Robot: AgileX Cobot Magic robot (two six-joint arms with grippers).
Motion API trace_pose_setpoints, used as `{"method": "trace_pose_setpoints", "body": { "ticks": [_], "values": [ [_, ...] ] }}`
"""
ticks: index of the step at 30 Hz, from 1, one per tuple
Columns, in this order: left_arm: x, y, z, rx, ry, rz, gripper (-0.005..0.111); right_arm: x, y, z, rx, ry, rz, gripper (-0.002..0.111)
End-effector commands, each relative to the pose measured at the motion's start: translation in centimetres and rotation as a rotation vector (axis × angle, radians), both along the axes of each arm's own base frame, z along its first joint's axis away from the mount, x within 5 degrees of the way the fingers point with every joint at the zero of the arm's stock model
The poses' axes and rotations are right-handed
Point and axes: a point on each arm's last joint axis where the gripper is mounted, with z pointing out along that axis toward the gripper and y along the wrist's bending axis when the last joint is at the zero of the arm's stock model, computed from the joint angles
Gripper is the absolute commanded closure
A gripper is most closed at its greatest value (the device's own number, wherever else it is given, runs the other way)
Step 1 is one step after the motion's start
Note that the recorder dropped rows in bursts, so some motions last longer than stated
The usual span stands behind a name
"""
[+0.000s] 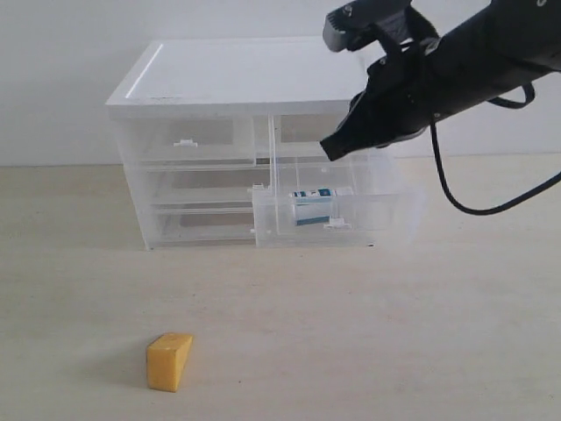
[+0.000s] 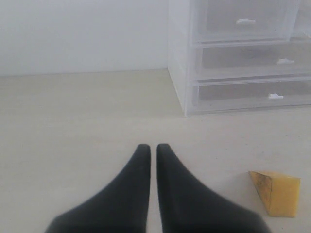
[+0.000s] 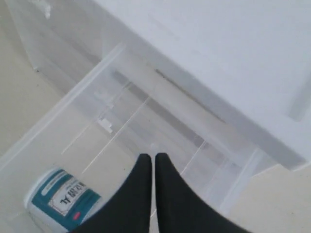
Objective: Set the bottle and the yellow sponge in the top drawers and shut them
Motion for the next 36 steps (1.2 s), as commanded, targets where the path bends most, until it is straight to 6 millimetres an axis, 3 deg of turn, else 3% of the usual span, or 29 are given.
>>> {"method": "trace_pose_setpoints", "body": {
  "ticks": [1, 14, 16, 20, 25, 36],
  "values": [
    [0.0, 0.0, -0.1, -0.001, 0.002, 0.0, 0.103, -1.4, -0.8, 2.5, 0.019, -0.057, -0.002, 0.108],
    [0.0, 0.0, -0.1, -0.001, 0.002, 0.0, 0.103, -5.5, -1.5, 1.5, -0.086, 0.311, 0.096, 0.108],
    [0.0, 0.0, -0.1, -0.001, 0.002, 0.0, 0.103, -6.9, -1.1, 1.6, -0.099, 0.34, 0.09, 0.108],
    [0.0, 0.0, -0.1, -0.001, 0.002, 0.0, 0.103, -9.3, 1.1, -1.0, -0.189, 0.413, 0.076, 0.108],
    [0.0, 0.0, -0.1, -0.001, 0.002, 0.0, 0.103, -7.9, 1.9, -2.7, -0.196, 0.392, -0.009, 0.108],
    [0.0, 0.0, -0.1, -0.001, 0.002, 0.0, 0.103, -5.2, 3.1, -3.2, -0.137, 0.185, -0.018, 0.108]
  ]
}}
